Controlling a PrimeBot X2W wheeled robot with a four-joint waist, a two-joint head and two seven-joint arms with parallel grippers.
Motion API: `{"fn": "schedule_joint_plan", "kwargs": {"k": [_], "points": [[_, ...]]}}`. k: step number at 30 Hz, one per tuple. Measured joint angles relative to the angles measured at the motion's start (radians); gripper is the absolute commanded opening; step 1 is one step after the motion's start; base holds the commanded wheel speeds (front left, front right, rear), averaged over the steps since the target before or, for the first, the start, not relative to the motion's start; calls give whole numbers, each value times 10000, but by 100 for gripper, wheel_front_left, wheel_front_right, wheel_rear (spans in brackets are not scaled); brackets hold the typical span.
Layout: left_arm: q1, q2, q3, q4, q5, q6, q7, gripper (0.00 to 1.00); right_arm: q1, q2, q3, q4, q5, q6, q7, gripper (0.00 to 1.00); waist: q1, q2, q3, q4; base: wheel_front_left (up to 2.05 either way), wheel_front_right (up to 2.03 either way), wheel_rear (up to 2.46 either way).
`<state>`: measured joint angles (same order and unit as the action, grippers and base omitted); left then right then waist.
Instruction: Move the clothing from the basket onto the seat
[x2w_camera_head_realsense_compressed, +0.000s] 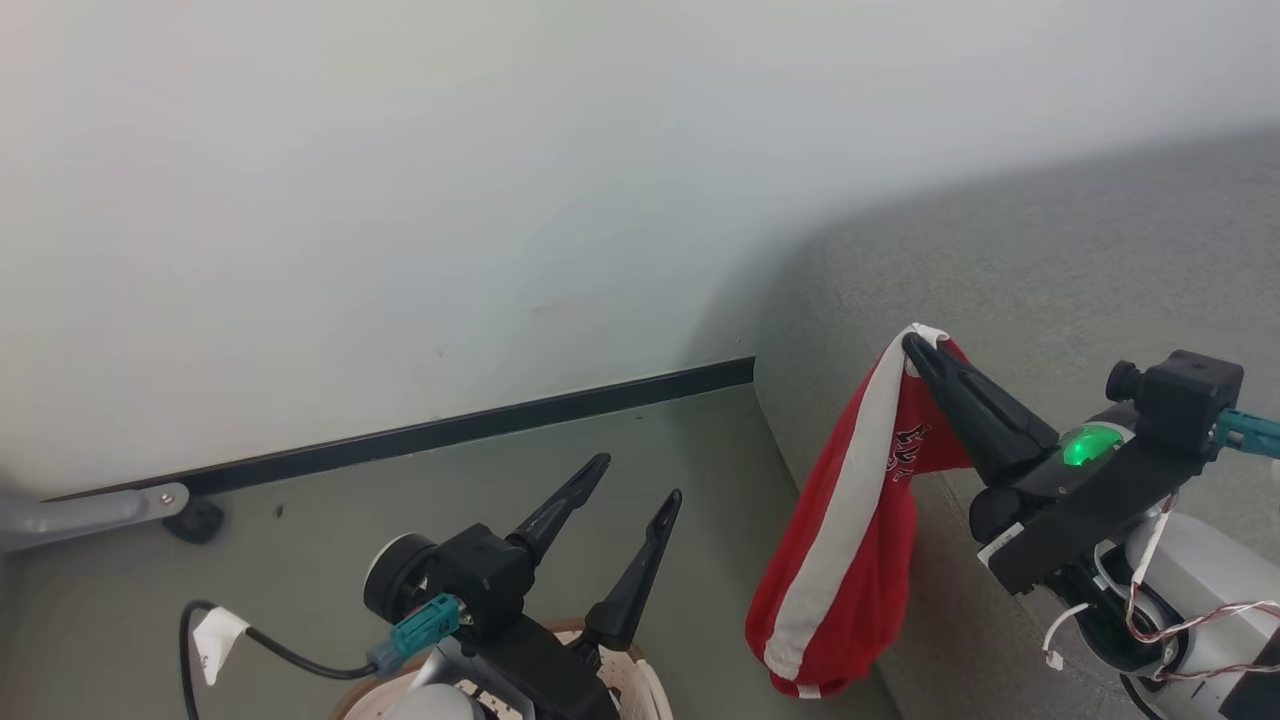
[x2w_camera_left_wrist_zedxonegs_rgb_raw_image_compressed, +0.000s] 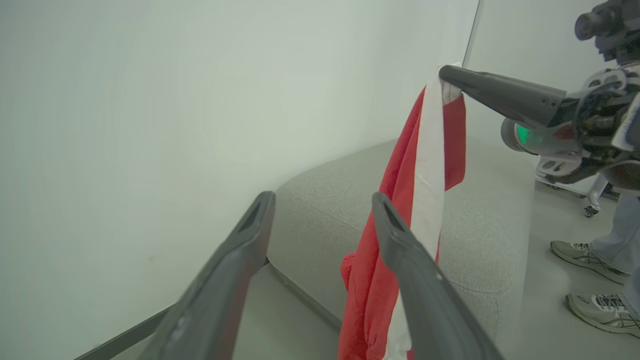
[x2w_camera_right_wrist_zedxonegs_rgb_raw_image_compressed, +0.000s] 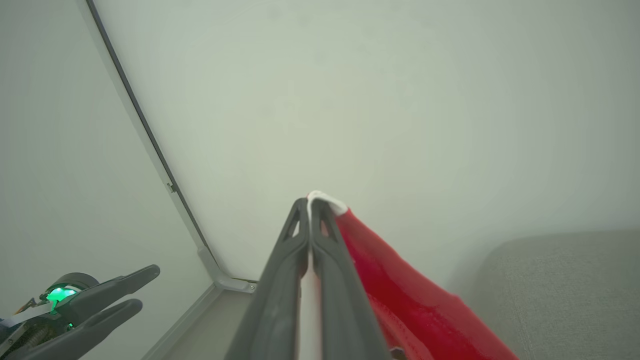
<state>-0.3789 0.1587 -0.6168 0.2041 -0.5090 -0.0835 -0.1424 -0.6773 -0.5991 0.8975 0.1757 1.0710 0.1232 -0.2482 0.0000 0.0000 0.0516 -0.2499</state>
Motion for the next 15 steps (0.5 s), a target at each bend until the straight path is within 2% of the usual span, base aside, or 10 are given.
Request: {"fn": "schedule_joint_plan", "kwargs": {"k": [8, 15], "points": [[22, -15, -71, -159, 0, 44, 44, 100, 453, -128, -625, -458, -364, -13, -6, 0, -1, 0, -44, -382, 0, 0, 0], [21, -15, -86, -259, 0, 48, 136, 100, 661, -387, -1839, -1137, -416, -15, -10, 0, -1, 0, 68, -522, 0, 0, 0]]}}
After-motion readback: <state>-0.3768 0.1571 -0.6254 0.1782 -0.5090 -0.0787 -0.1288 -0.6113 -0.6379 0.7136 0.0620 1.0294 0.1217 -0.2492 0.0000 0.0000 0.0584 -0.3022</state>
